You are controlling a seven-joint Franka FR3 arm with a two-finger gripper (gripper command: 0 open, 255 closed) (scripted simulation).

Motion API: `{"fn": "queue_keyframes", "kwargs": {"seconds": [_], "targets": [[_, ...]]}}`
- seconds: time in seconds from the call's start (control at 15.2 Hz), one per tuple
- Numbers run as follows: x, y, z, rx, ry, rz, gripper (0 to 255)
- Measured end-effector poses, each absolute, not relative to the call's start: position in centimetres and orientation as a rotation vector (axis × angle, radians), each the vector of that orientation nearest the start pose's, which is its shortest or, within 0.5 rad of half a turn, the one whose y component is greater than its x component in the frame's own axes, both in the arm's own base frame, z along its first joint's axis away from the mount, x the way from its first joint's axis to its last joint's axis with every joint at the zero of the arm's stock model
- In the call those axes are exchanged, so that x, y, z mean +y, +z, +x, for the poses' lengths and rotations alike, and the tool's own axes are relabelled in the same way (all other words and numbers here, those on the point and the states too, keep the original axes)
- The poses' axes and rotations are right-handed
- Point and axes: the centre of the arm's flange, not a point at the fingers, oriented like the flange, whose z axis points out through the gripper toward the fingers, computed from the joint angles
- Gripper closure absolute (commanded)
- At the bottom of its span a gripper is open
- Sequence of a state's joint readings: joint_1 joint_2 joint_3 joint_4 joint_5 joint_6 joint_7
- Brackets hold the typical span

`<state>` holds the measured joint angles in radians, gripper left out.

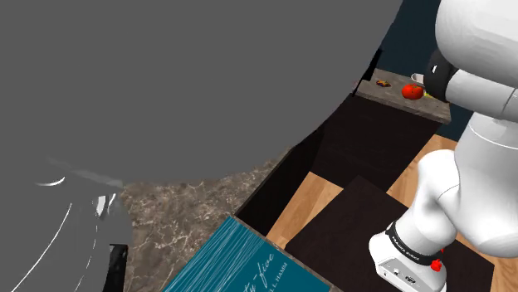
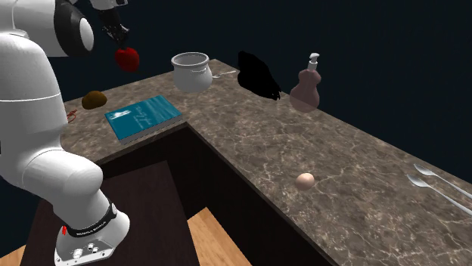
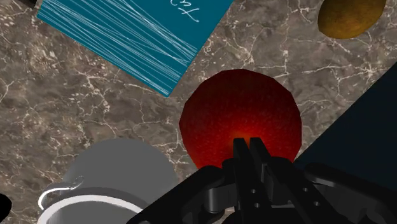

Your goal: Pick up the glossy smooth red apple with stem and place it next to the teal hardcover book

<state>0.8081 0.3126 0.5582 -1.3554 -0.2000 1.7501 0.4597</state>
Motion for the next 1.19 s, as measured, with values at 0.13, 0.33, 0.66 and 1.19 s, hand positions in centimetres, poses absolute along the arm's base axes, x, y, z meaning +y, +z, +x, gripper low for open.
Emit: {"fn": "queue_keyframes", "kwargs": {"seconds": [0.13,0.33,0.66,1.19], "targets": [[64.1,58.3,19.0,-1.327,-0.164,-2.755,255],[66.9,58.2,16.7,-1.327,-0.163,-2.756,255],[67.6,55.5,16.4,-1.324,-0.165,-2.758,255],[67.7,51.4,16.4,-1.324,-0.165,-2.758,255]]}}
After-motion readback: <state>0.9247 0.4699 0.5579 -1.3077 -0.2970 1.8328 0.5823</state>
